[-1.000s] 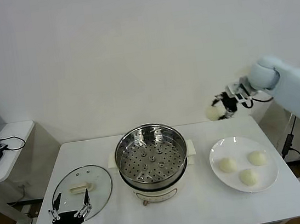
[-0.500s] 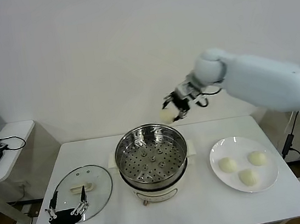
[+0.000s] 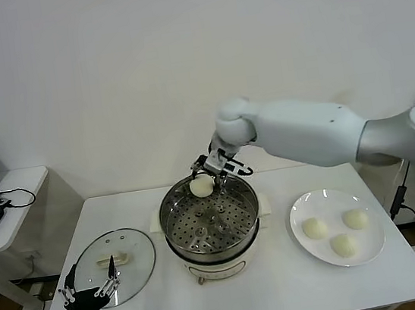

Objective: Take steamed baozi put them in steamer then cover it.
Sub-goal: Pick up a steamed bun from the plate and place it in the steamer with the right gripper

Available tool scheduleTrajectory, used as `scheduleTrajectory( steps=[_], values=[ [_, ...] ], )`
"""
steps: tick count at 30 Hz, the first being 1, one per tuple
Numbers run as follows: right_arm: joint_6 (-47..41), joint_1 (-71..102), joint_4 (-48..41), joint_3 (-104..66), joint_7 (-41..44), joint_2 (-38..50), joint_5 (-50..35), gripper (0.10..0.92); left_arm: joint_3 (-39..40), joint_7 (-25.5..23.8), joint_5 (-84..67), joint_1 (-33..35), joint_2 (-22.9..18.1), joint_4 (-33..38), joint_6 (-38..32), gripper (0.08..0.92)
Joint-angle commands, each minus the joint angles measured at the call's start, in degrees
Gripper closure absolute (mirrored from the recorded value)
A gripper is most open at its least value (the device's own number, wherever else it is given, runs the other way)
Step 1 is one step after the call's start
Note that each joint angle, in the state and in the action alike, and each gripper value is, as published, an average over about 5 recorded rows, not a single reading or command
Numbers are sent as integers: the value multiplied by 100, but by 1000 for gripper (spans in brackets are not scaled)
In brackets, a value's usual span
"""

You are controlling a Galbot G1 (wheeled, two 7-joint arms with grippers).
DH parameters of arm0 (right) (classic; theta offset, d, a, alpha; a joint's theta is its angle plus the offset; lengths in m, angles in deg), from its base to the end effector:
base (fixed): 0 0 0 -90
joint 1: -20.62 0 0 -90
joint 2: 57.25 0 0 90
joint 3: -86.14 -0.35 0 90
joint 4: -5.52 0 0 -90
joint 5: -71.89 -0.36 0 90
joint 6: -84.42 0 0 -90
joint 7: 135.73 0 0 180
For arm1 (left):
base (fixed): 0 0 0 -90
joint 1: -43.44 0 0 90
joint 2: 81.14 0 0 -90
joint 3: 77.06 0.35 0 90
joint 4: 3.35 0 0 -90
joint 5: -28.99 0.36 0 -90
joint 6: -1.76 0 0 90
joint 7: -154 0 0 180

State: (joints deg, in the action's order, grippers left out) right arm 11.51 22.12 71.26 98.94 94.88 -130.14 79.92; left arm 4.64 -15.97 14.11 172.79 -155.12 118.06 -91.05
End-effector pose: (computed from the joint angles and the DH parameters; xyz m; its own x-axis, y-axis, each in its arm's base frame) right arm 0.5679 0.1594 -0.0876 -0.2638 -0.3245 0.9084 -0.2964 -0.8689 -0.3964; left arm 0.1439 0.0874 -0.3040 -0.9872 -0.1463 0.0633 -0.1424 0.9879 0.0618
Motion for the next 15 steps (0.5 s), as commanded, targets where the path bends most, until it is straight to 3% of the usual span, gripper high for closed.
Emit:
scheduleTrajectory(
  steps=[1,11,15],
  values=[
    [526,282,-425,101,-199,-307,889,397,7,-4,-8,-5,-9,-1,0,177],
    [645,461,-601,18,-349,-362,1053,390,35,-12,19,-11,-14,24,-2,177],
    [698,438,-581,28,-366,-331,1018,337,52,-9,23,-19,-26,25,-3,177]
  ],
)
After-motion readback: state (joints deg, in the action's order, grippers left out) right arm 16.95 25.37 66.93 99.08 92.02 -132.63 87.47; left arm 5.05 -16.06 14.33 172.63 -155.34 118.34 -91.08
